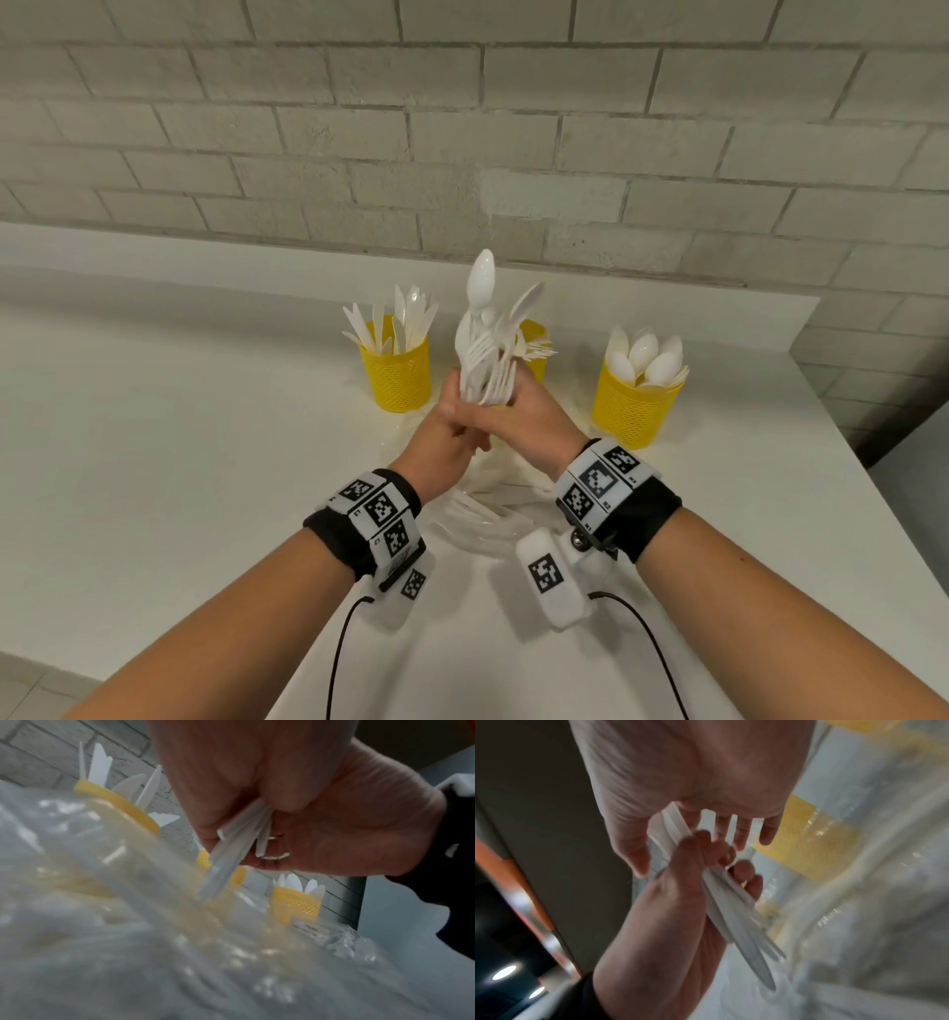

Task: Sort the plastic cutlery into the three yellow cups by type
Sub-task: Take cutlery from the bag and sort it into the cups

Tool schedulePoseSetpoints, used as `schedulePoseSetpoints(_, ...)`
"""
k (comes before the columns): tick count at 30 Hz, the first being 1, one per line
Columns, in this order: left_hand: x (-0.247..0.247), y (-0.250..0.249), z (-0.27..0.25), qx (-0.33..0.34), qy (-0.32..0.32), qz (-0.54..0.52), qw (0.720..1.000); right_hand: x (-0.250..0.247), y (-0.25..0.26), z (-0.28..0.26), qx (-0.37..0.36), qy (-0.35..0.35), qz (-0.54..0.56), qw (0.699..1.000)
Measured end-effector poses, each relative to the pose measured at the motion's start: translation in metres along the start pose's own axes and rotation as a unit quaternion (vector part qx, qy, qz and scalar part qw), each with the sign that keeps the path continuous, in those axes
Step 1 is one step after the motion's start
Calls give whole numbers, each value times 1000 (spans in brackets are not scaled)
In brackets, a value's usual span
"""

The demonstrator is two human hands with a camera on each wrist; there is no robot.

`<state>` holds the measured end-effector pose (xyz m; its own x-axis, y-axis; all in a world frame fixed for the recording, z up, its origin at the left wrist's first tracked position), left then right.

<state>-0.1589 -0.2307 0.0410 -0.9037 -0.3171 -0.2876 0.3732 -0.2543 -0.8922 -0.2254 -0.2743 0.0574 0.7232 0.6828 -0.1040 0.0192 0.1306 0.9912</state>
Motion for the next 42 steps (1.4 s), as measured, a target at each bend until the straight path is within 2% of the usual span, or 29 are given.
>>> schedulePoseSetpoints(2,-12,7,1,-18,-9,16,1000,-6,25,1,-34,-9,10,999)
schedulePoseSetpoints(6,-29,16,-3,-50,-30,18,998,-9,82,6,-147,-20,-9,989)
schedulePoseSetpoints(8,-35,19,-6,-56,-30,34,997,-1,95,11,-162,-12,-25,986)
schedulePoseSetpoints(11,-43,33,-14,-96,-35,44,994,14,90,26,-176,-4,-107,979)
schedulePoseSetpoints(15,-54,52,-20,-150,-58,30,987,30,53,34,-129,14,-91,987)
schedulePoseSetpoints(19,-59,59,-24,-170,-74,-1,983,46,24,24,-88,75,-109,987)
schedulePoseSetpoints(22,-62,71,-28,-198,-75,25,977,56,11,19,-55,120,-125,983)
schedulePoseSetpoints(25,-62,69,-27,-206,-54,51,976,55,11,18,-46,130,-124,983)
schedulePoseSetpoints(30,-59,36,-15,-157,-1,71,985,34,38,20,-107,56,-178,977)
schedulePoseSetpoints(36,-62,10,1,-147,-53,-27,987,1,74,6,-173,-138,-128,967)
schedulePoseSetpoints(42,-47,0,8,-131,-64,20,989,0,60,-6,-162,-210,-131,955)
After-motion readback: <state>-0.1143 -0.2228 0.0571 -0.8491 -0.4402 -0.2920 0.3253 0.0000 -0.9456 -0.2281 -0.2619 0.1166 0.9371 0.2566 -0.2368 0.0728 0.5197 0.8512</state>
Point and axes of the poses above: each hand's wrist, its own z-axis towards the middle knuckle, its own x-axis out of the palm, y = z × x, the point moved 8 cm from there along z, towards the middle knuckle, and after that the axes turned 2 degrees about x, right-handed, at the moved point
